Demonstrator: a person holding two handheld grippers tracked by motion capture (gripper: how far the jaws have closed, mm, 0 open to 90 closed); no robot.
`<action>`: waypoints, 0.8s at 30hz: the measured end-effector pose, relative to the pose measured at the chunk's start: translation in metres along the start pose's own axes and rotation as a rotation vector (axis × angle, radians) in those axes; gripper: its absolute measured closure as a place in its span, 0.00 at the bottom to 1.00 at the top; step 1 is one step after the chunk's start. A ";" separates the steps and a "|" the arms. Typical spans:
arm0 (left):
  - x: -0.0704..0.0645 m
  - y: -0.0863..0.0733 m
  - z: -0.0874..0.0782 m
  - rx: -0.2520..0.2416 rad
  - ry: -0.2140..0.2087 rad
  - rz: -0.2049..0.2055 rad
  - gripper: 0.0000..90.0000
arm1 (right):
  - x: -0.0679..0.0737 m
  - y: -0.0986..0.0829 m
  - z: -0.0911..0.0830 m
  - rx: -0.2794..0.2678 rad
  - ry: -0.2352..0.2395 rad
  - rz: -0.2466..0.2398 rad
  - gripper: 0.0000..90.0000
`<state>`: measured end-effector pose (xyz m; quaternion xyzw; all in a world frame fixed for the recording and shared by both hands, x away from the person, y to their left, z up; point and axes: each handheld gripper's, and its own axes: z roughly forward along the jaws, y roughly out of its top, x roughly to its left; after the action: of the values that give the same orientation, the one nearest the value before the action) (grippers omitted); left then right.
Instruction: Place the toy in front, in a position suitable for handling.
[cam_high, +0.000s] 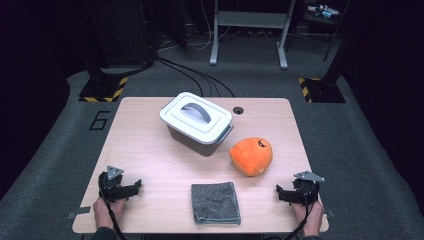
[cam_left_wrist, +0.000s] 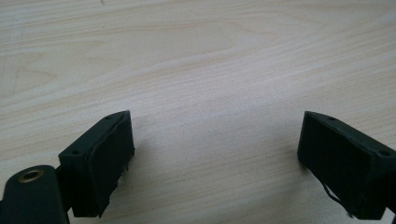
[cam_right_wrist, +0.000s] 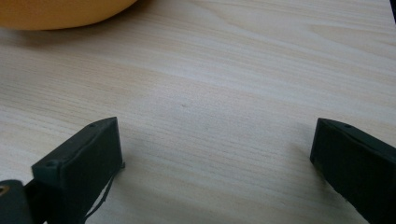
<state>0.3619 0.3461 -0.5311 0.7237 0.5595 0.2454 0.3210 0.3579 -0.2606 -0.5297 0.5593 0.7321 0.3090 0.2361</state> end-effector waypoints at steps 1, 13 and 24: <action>0.000 0.000 0.000 -0.001 0.000 -0.001 0.12 | 0.000 0.000 0.000 0.002 0.000 0.002 0.01; -0.001 0.000 0.001 -0.014 0.011 0.001 0.12 | 0.015 0.005 -0.007 0.003 0.063 -0.003 0.00; -0.001 0.000 0.001 -0.017 0.011 0.002 0.12 | 0.049 0.009 -0.022 -0.012 0.158 -0.036 0.01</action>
<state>0.3623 0.3451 -0.5321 0.7200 0.5585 0.2545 0.3239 0.3355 -0.2157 -0.5076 0.5187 0.7564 0.3521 0.1864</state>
